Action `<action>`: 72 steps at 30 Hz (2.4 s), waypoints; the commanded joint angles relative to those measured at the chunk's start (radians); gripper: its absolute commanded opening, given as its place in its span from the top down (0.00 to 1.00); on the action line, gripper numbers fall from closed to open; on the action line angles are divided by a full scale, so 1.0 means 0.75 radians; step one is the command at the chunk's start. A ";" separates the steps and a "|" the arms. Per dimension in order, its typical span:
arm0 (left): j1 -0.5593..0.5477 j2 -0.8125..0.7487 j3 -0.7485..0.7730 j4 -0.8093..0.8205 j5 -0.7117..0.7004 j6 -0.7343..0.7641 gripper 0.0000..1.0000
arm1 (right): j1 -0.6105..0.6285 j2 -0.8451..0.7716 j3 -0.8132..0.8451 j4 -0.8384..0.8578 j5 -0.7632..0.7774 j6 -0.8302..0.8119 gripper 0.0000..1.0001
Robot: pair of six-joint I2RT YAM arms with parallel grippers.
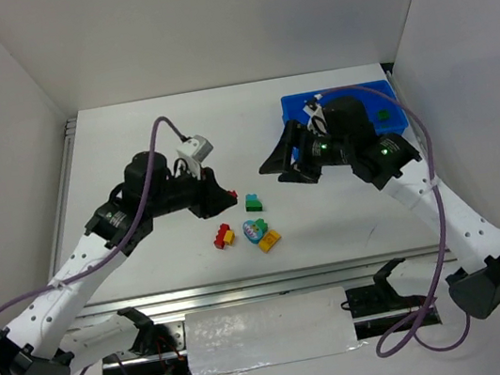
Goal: Sort the legos into containers by color
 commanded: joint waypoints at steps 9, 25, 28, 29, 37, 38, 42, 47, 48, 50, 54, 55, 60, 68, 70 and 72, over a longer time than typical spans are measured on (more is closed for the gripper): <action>-0.238 0.115 0.219 -0.167 -0.064 0.305 1.00 | 0.274 0.109 0.172 -0.120 0.112 0.102 0.35; -0.271 0.196 0.278 -0.132 -0.083 0.336 1.00 | 0.391 0.134 0.129 -0.120 0.120 0.070 0.54; -0.271 0.207 0.299 -0.144 -0.083 0.344 1.00 | 0.395 0.158 0.137 -0.153 0.153 0.033 0.53; -0.271 0.211 0.303 -0.148 -0.091 0.348 1.00 | 0.397 0.166 0.153 -0.193 0.179 0.006 0.53; -0.273 0.217 0.315 -0.149 -0.121 0.354 1.00 | 0.397 0.195 0.141 -0.198 0.114 -0.055 0.53; -0.271 0.217 0.319 -0.146 -0.124 0.354 1.00 | 0.397 0.199 0.137 -0.202 0.106 -0.067 0.53; -0.271 0.223 0.332 -0.149 -0.122 0.356 1.00 | 0.397 0.199 0.110 -0.187 0.047 -0.104 0.53; -0.271 0.221 0.334 -0.153 -0.150 0.356 1.00 | 0.397 0.232 0.145 -0.280 -0.049 -0.215 0.43; -0.273 0.217 0.328 -0.145 -0.152 0.354 1.00 | 0.397 0.234 0.139 -0.280 -0.062 -0.215 0.42; -0.271 0.209 0.323 -0.134 -0.162 0.342 1.00 | 0.399 0.224 0.115 -0.261 -0.080 -0.198 0.42; -0.271 0.201 0.311 -0.085 -0.156 0.317 1.00 | 0.393 0.189 0.051 -0.167 -0.109 -0.133 0.50; -0.271 0.194 0.309 -0.075 -0.160 0.309 1.00 | 0.395 0.183 0.049 -0.139 -0.125 -0.109 0.54; -0.271 0.170 0.278 -0.038 -0.205 0.289 1.00 | 0.393 0.168 0.053 -0.079 -0.211 -0.055 0.60; -0.271 0.057 0.160 0.117 -0.269 0.311 1.00 | 0.389 0.083 0.167 -0.196 0.061 -0.029 0.36; -0.271 0.033 0.131 0.146 -0.244 0.336 1.00 | 0.384 0.058 0.217 -0.241 0.159 -0.014 0.36; -0.271 0.019 0.111 0.197 -0.222 0.356 1.00 | 0.384 0.029 0.219 -0.251 0.243 0.030 0.36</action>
